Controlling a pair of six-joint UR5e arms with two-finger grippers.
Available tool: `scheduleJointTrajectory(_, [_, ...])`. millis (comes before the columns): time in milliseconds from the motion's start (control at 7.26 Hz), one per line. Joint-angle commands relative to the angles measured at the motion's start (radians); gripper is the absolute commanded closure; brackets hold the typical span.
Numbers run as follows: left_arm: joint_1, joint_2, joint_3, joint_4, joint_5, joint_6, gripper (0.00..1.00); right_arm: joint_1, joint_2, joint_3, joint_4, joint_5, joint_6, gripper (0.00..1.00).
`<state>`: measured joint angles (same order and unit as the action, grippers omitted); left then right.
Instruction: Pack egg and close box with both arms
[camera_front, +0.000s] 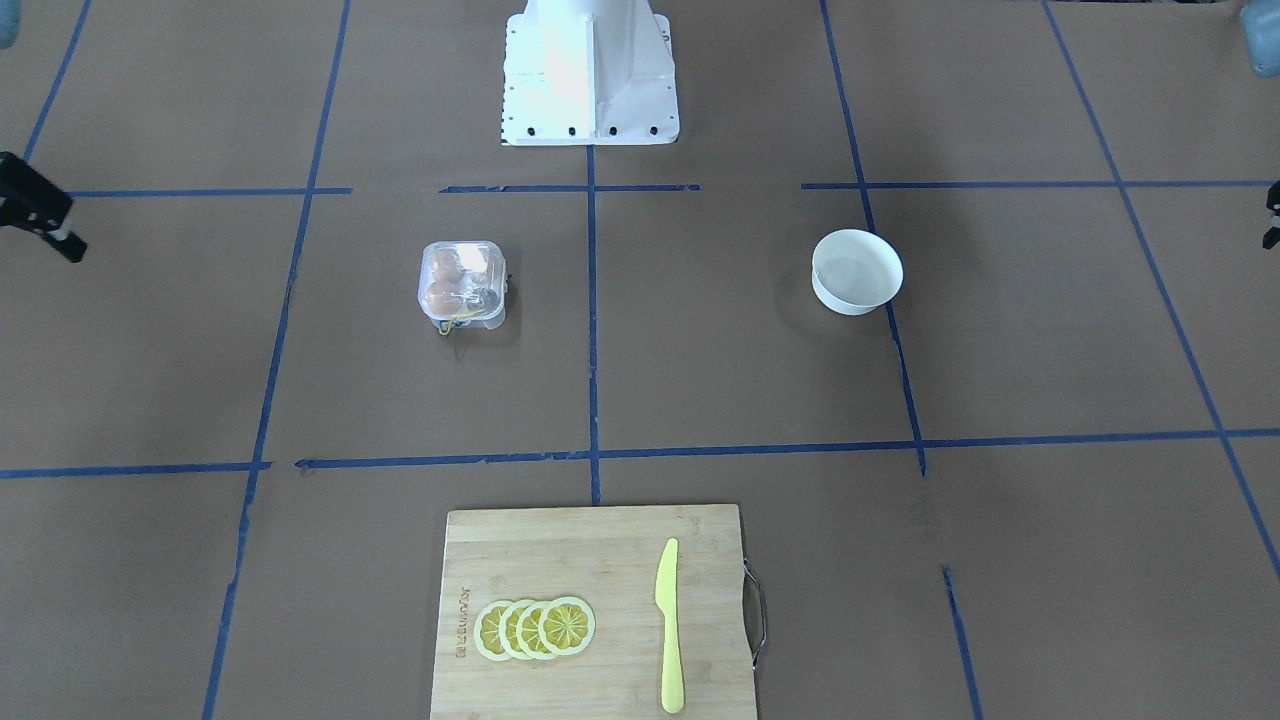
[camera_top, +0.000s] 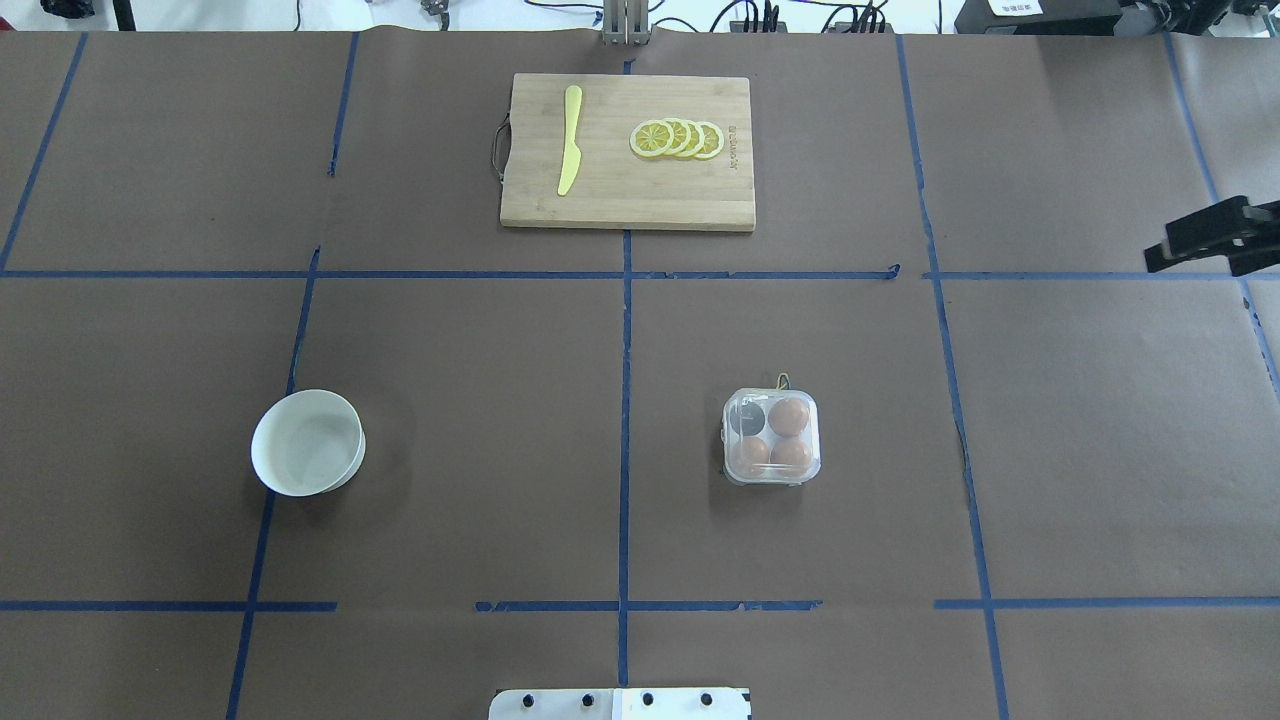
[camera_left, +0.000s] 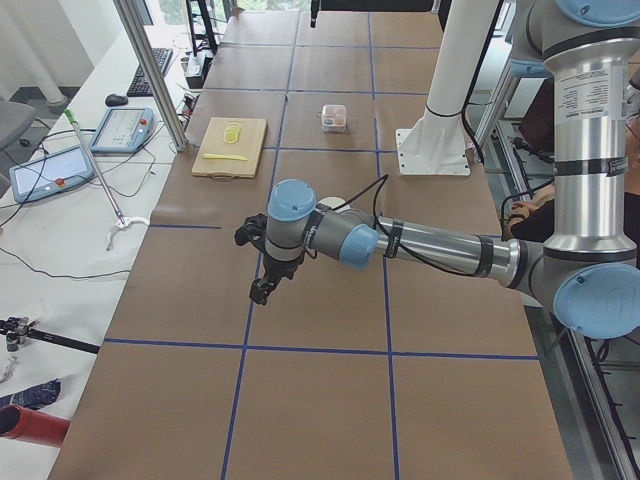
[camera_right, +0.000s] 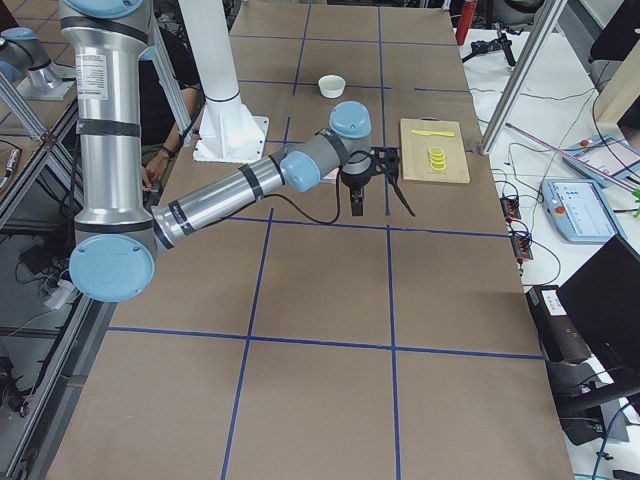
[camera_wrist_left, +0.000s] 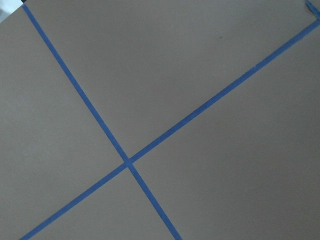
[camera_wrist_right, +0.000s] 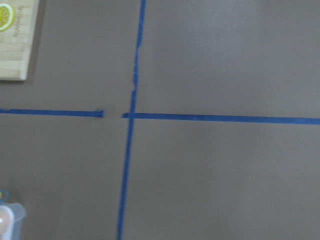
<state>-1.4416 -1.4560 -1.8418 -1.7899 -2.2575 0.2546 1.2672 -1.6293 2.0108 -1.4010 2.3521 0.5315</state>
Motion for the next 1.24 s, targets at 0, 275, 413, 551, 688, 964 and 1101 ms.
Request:
scheduleJointTrajectory(0, [-0.048, 0.06, 0.01, 0.017, -0.007, -0.046, 0.0, 0.133, -0.101, -0.12, -0.003, 0.006, -0.387, 0.0])
scheduleJointTrajectory(275, [-0.063, 0.089, 0.036, 0.014, -0.007, -0.066, 0.0, 0.223, -0.174, -0.126, -0.013, 0.048, -0.478, 0.0])
scheduleJointTrajectory(413, [-0.063, 0.091, 0.059, 0.012, -0.008, -0.071, 0.0, 0.233, -0.184, -0.135, -0.018, 0.065, -0.496, 0.0])
scheduleJointTrajectory(551, [-0.065, 0.08, 0.059, 0.01, -0.005, -0.172, 0.0, 0.233, -0.184, -0.129, -0.019, 0.069, -0.499, 0.0])
scheduleJointTrajectory(688, [-0.066, 0.082, 0.046, 0.015, -0.007, -0.252, 0.0, 0.231, -0.184, -0.133, -0.019, 0.07, -0.499, 0.0])
scheduleJointTrajectory(964, [-0.083, 0.089, 0.012, 0.074, -0.049, -0.261, 0.0, 0.221, -0.163, -0.136, -0.047, 0.056, -0.498, 0.0])
scheduleJointTrajectory(1101, [-0.088, 0.073, -0.002, 0.123, -0.048, -0.259, 0.0, 0.222, -0.141, -0.127, -0.099, 0.067, -0.499, 0.0])
